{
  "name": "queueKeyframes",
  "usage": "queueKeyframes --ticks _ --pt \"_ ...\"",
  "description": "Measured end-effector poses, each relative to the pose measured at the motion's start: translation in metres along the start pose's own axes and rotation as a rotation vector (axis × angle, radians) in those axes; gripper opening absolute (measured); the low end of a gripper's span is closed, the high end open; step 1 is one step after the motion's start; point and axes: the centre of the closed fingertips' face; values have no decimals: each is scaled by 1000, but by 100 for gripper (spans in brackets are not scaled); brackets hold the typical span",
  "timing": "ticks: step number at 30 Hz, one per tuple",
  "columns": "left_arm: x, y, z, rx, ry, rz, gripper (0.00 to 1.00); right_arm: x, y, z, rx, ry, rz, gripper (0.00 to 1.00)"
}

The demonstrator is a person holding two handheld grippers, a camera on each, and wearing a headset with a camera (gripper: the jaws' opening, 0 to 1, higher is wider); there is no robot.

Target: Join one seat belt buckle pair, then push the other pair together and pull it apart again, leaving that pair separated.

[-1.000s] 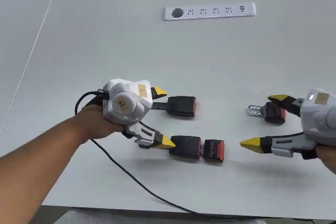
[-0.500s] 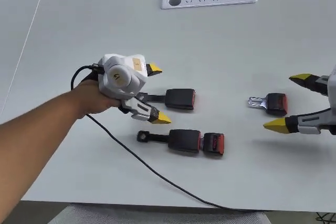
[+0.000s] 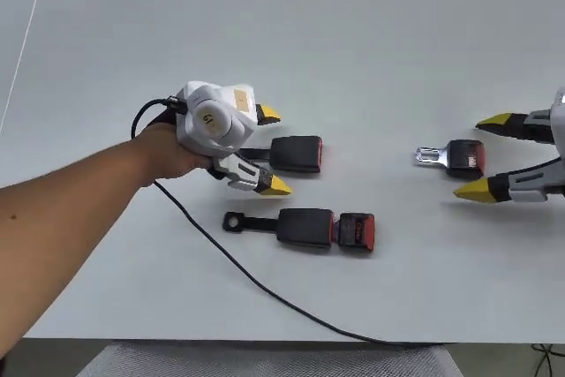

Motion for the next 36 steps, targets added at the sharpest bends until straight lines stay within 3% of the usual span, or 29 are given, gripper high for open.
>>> queueKeyframes --ticks 4,8,11,13,14,15,16,21,36 --pt "3 6 -2 -4 6 -11 66 3 2 3 -15 -14 -11 62" --pt "7 10 2 10 38 -19 56 4 4 2 -47 -31 -19 50" --pt "5 9 -3 -2 44 -1 52 6 4 2 -60 -50 -32 45" --pt "5 8 -5 -2 43 -2 42 6 5 3 -60 -55 -41 43" --pt "6 7 -1 22 63 -3 36 6 5 4 -62 -56 -43 41" --pt "3 8 -1 14 88 19 36 6 4 4 -64 -60 -46 40" --pt "5 7 -2 7 72 4 36 6 4 4 -66 -65 -50 38" --pt "5 6 -2 10 98 9 35 7 2 5 -83 -81 -67 35" --pt "5 8 -4 11 74 7 35 5 2 4 -130 -117 -89 34"
Point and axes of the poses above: the centre of the closed fingertips' face, and the gripper's own axes: y roughly forward along the fingers, z roughly to its right, x roughly out of its underside, and after that the axes turned 13 degrees about -x, right-handed
